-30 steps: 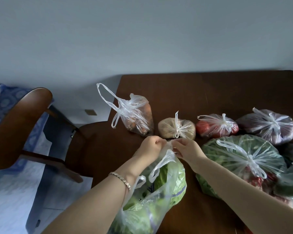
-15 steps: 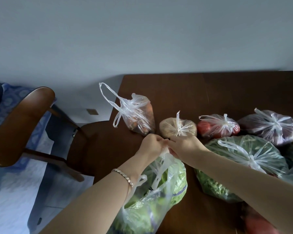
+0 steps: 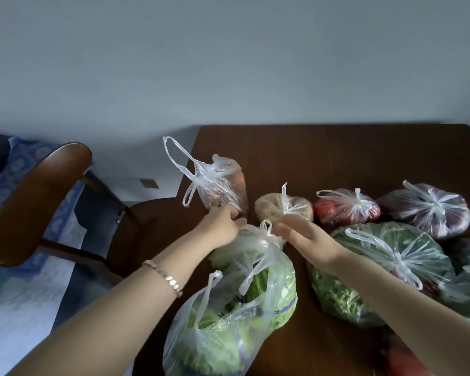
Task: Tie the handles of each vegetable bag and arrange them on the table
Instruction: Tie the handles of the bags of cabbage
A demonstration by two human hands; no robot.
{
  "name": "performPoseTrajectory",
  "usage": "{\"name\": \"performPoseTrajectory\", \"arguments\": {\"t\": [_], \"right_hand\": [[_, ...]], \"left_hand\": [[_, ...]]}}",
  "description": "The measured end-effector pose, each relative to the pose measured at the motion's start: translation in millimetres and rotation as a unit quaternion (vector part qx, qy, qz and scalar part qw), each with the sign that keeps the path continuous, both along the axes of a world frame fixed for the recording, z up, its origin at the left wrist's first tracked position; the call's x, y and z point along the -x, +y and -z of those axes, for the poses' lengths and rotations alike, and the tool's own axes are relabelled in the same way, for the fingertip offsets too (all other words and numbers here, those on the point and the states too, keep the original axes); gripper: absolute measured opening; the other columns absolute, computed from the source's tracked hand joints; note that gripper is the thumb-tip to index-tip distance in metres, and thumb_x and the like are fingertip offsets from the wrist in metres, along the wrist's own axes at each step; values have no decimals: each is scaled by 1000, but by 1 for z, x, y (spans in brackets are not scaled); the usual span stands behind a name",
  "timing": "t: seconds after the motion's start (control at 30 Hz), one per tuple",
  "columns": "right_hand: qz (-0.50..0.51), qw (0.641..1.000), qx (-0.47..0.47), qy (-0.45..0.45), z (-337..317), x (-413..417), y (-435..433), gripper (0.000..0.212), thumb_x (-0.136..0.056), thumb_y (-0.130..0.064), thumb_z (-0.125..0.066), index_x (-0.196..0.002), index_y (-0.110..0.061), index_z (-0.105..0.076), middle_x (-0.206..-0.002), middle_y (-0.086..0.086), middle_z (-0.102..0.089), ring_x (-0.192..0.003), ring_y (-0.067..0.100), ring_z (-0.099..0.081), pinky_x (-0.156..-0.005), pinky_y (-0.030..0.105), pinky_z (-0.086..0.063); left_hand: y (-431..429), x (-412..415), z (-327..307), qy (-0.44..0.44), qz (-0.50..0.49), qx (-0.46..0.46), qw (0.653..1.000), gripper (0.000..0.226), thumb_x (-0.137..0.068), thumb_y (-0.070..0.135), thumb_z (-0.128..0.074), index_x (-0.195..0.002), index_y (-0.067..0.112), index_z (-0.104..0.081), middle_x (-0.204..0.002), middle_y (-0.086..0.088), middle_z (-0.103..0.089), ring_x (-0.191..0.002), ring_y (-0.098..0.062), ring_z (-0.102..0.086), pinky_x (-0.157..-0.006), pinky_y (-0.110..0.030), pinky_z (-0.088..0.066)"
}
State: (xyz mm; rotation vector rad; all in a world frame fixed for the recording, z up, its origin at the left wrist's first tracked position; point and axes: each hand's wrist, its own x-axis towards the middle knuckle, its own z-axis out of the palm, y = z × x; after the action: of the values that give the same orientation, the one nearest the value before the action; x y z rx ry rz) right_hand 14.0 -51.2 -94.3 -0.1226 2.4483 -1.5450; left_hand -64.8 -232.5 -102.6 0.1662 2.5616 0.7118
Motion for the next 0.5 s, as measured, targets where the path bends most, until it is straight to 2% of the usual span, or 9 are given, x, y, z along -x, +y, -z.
{"name": "performPoseTrajectory", "arguments": {"t": [0.03, 0.1, 0.17, 0.2, 0.23, 0.27, 0.33, 0.4, 0.5], "right_hand": [[-65, 998, 12, -11, -14, -3, 0, 22, -77, -55, -56, -92, -40, -52, -99, -14, -54, -91, -2, -51, -81, 13, -41], [-196, 973, -119, -22, -25, -9, -2, 49, -66, -58, -68, -109, -45, -47, -119, -24, -42, -109, -10, -39, -90, 8, -34], [-239, 939, -242, 41, -30, -13, -10, 36, -76, -46, -67, -107, -30, -58, -120, -17, -46, -108, -3, -39, -92, 14, -35], [-204, 949, -232, 62, -31, -13, -15, 23, -83, -37, -62, -96, -18, -63, -110, -7, -55, -97, 3, -46, -87, 17, -41], [-139, 972, -181, 51, -36, -11, -21, 21, -89, -28, -56, -80, -10, -63, -88, 2, -60, -78, 8, -49, -75, 17, -45], [-49, 993, -110, -2, -40, -8, -25, 31, -92, -18, -51, -63, -9, -57, -66, 3, -55, -60, 11, -46, -60, 17, -44], [117, 984, 48, -121, -45, 2, -29, 43, -88, -7, -44, -46, -13, -40, -40, -2, -38, -41, 14, -35, -47, 24, -37], [188, 954, 111, -206, -46, 9, -29, 38, -83, -8, -41, -47, -15, -34, -34, -4, -29, -33, 14, -26, -40, 22, -29], [201, 945, 106, -237, -50, 4, -27, 36, -81, -13, -42, -47, -18, -31, -35, -5, -26, -30, 11, -21, -36, 16, -23]], "left_hand": [[-4, -3, -11, 1, 5, -5, 1000, 35, -93, 39, -47, -105, 9, -59, -102, -13, -62, -84, -23, -59, -72, -31, -44], [-10, -11, -31, -42, 4, -23, 999, 44, -93, 48, -38, -91, 10, -61, -92, -11, -65, -81, -23, -61, -69, -30, -41], [-13, -23, -53, -129, 12, -17, 991, 56, -90, 60, -31, -72, 13, -58, -83, -6, -69, -74, -17, -63, -64, -28, -42], [-14, -27, -61, -166, 27, -1, 986, 61, -87, 65, -30, -67, 14, -55, -77, -3, -69, -67, -14, -62, -61, -26, -41], [-16, -32, -69, -190, 43, 18, 981, 63, -83, 70, -30, -64, 14, -53, -72, -1, -67, -63, -12, -60, -60, -26, -40], [-17, -35, -76, -207, 63, 39, 975, 66, -79, 75, -31, -65, 14, -52, -69, 0, -64, -61, -11, -59, -60, -25, -40], [-19, -42, -86, -244, 108, 66, 962, 71, -66, 82, -34, -73, 14, -53, -71, 2, -59, -63, -11, -56, -62, -23, -42], [-20, -50, -95, -293, 152, 73, 941, 71, -58, 80, -41, -84, 16, -55, -77, 2, -59, -67, -10, -54, -63, -22, -45], [-23, -59, -93, -273, 221, 139, 926, 52, -69, 58, -68, -96, 15, -59, -86, 0, -64, -70, -10, -59, -63, -22, -47]]}}
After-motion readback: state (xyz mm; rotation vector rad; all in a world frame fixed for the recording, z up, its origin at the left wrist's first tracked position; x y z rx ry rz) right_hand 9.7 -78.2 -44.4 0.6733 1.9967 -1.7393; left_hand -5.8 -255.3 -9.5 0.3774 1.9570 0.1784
